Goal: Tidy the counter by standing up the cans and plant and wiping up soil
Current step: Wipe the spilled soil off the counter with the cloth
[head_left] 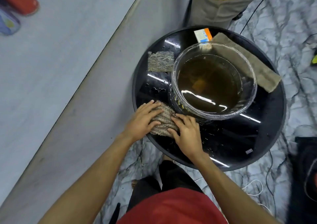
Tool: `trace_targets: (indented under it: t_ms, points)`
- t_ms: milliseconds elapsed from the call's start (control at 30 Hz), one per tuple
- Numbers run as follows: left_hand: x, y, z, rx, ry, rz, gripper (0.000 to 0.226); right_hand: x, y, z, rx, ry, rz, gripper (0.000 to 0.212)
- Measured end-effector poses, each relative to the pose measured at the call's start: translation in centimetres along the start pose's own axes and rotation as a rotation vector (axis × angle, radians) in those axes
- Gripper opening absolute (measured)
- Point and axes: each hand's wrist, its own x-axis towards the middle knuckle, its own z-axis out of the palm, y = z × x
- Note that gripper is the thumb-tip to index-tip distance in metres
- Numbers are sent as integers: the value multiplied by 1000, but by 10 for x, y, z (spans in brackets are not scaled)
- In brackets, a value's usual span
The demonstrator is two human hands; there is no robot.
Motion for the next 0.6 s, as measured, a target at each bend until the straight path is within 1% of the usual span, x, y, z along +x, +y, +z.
trace_targets:
  t_ms: [100, 233, 400, 600]
  points:
    - [-1, 1, -1, 64, -11, -4, 52, -2, -2, 0, -53, -2, -5, 45]
    - [-6, 7, -5, 130, -26, -10, 52, -6, -8, -4, -114, -45, -7, 47]
    - [-17, 22, -13, 192, 17, -40, 48, -14, -19, -13, -110, -121, -21, 53]
    - [-32, 43, -39, 293, 46, -116, 54, -16, -41, -33, -102, -137, -99, 58]
